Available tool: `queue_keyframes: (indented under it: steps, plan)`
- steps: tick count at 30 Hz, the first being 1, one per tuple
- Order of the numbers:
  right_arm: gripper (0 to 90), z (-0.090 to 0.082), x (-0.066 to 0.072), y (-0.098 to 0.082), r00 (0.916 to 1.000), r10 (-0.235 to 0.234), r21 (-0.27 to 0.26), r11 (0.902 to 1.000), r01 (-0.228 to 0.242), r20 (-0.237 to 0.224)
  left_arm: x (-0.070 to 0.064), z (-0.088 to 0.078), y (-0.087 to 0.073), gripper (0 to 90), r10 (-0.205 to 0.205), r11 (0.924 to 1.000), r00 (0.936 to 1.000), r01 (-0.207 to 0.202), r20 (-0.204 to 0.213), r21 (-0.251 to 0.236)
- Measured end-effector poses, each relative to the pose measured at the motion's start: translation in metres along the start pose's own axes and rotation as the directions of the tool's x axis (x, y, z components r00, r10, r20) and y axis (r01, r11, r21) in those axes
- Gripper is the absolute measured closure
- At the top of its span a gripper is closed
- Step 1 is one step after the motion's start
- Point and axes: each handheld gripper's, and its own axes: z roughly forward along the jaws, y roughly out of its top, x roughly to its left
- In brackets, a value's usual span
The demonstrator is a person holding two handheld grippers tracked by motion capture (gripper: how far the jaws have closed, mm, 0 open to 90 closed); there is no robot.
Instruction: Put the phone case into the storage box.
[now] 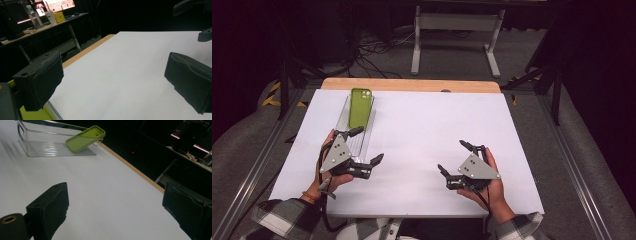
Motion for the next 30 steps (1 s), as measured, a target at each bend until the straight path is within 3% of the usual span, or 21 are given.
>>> queue_keyframes:
  steps: [19,30]
  plan:
    - [7.3,0.001,0.003,0.0,0.9996,-0.015,-0.011,0.9998,0.015,-0.023,-0.015,-0.008,-0.013,3.8,-0.006,0.9994,0.9999,0.006,0.015,0.033]
    - [7.2,0.003,0.006,-0.001,0.9983,-0.033,-0.023,0.9992,0.032,-0.047,-0.023,-0.012,-0.029,4.3,-0.017,0.9963,0.9997,0.015,0.016,0.084]
